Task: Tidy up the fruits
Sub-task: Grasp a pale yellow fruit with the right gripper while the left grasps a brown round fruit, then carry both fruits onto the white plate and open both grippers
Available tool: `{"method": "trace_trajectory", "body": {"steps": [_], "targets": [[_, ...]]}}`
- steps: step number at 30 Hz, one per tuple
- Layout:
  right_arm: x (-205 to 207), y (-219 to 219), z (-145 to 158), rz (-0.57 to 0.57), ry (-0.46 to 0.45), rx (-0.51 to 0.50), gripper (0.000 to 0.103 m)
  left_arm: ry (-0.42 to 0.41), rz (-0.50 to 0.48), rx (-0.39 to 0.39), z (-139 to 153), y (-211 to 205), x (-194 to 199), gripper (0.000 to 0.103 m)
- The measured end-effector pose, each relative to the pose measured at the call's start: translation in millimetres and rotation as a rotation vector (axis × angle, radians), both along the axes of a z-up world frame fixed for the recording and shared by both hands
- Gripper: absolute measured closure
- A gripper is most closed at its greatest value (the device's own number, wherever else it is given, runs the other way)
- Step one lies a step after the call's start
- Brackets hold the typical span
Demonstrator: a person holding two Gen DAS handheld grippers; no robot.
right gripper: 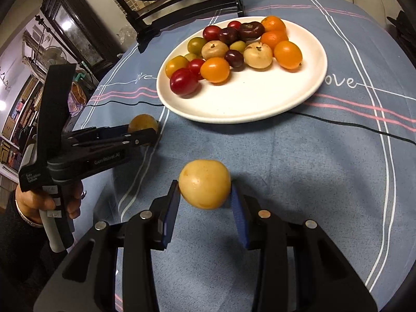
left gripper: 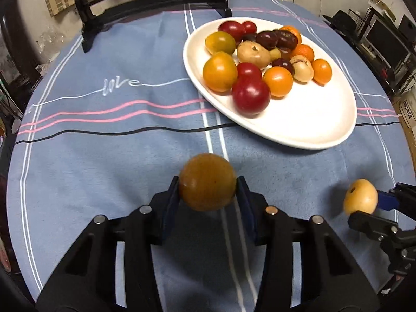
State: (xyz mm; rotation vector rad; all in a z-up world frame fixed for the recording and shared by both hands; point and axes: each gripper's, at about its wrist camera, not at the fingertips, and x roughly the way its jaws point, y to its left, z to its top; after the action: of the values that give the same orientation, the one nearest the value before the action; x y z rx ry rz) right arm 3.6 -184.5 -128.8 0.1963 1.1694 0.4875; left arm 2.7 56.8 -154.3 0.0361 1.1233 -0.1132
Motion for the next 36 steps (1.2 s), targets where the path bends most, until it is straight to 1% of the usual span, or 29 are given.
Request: {"method": "trace_trajectory", "body": {"steps": [3,7,14,17,21,24,27,31,36], "targets": [[-2.0,1.9,1.4,0.016,-0.003,0.001,0.064,-0.043,0.014,-0.006,16.8,6.2,-11.6,0.059],[-7.4,2.3,3.0,0.03,-0.007,0.004,0.064,-0.105,0.024,-0.043,44.4,14.4,-26.7,0.059],[-10.4,-5.0,17.8,0.035,-0.038,0.023,0.064,-0.169,0.022,-0.044,78.8,6.5,-30.3,0.059],[-6.1,-10.7,31.7,0.034,-0.072,0.025,0.064,-0.196,0.002,-0.028,92.6,-8.0,-22.7,0.059],[10.1,-23.5,65.1,0.021,-0.156,0.024,0.064,-0.215,-0.01,0.001,108.0,-28.5,-5.3,0.059],[26.4,-30.2,89.2,0.01,-0.214,0.032,0.064,-0.239,-0.022,-0.003,121.9,-40.2,5.2,0.059],[41.6,-31.9,108.3,0.012,-0.264,0.027,0.064,-0.269,-0.034,0.016,133.2,-50.8,14.4,0.059],[59.1,-28.4,123.4,0.024,-0.308,0.034,0.064,-0.29,-0.038,0.021,143.3,-58.8,26.8,0.059],[77.1,-22.4,125.2,0.04,-0.319,0.039,0.064,-0.291,-0.036,0.03,142.4,-61.1,38.6,0.059]]}}
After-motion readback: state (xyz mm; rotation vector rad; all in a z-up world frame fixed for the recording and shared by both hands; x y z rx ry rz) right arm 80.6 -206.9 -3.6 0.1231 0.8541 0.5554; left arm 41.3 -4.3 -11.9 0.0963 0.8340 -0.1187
